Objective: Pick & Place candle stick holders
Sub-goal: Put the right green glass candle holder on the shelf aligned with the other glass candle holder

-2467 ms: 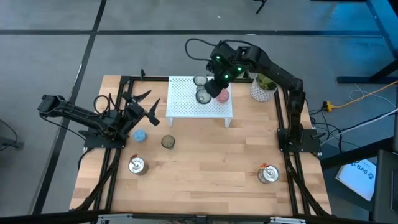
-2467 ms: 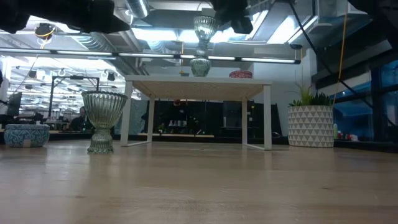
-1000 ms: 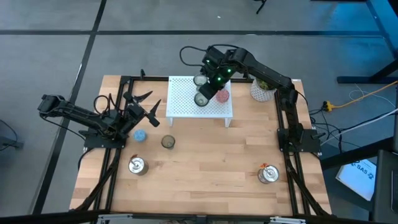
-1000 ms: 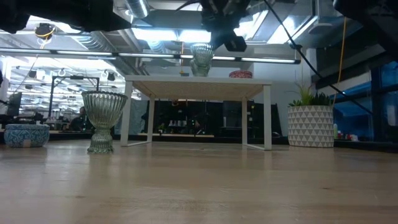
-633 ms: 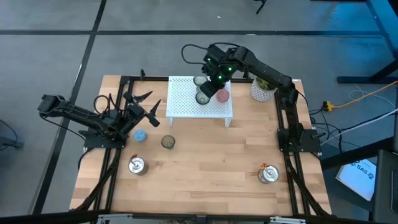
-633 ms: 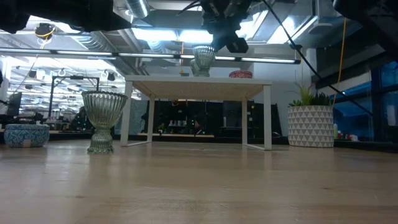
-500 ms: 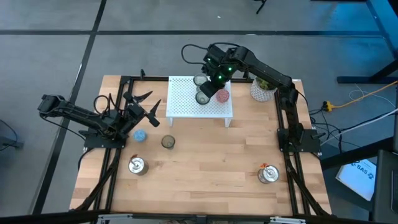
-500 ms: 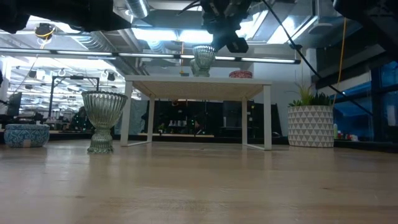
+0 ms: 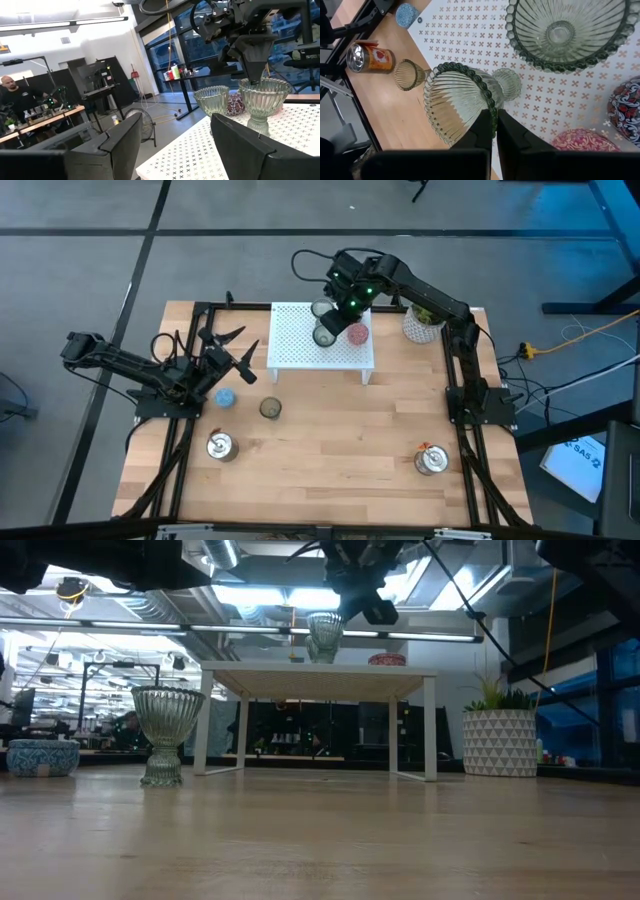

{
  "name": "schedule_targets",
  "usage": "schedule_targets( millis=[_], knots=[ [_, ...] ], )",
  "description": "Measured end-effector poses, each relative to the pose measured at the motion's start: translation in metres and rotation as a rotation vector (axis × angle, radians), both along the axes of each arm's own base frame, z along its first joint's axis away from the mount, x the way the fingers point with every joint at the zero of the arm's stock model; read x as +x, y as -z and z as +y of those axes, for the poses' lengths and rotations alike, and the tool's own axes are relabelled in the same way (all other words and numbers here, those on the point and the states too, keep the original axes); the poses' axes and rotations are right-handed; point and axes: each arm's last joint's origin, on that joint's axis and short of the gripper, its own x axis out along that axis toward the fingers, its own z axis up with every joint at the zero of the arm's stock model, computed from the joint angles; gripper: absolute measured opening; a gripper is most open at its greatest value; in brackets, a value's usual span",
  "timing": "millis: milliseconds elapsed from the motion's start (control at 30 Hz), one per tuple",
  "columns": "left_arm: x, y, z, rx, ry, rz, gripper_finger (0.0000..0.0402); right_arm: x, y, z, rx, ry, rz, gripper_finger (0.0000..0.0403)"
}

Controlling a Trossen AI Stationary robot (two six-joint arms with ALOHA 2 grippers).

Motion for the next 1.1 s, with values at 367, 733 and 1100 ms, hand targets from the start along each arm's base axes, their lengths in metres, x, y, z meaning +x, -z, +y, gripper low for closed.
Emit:
schedule_targets(
  millis=[367, 733, 1100],
  knots=[
    [0.0000, 0.0000, 0.0000, 0.000, 0.000, 0.000, 0.0233, 0.0001, 0.0000, 0.0002, 0.009, 0.016, 0.003, 0.0025],
    [0.0000, 0.0000, 0.0000, 0.000, 0.000, 0.000, 0.0233, 0.0011, 0.0003, 0.0057, 0.010, 0.000, 0.013, 0.0028],
    [0.0001, 0.0001, 0.0000, 0.000, 0.000, 0.001, 0.0234, 0.0069, 0.0083, 0.0037, 0.031, -0.009, 0.021, 0.0029]
  ],
)
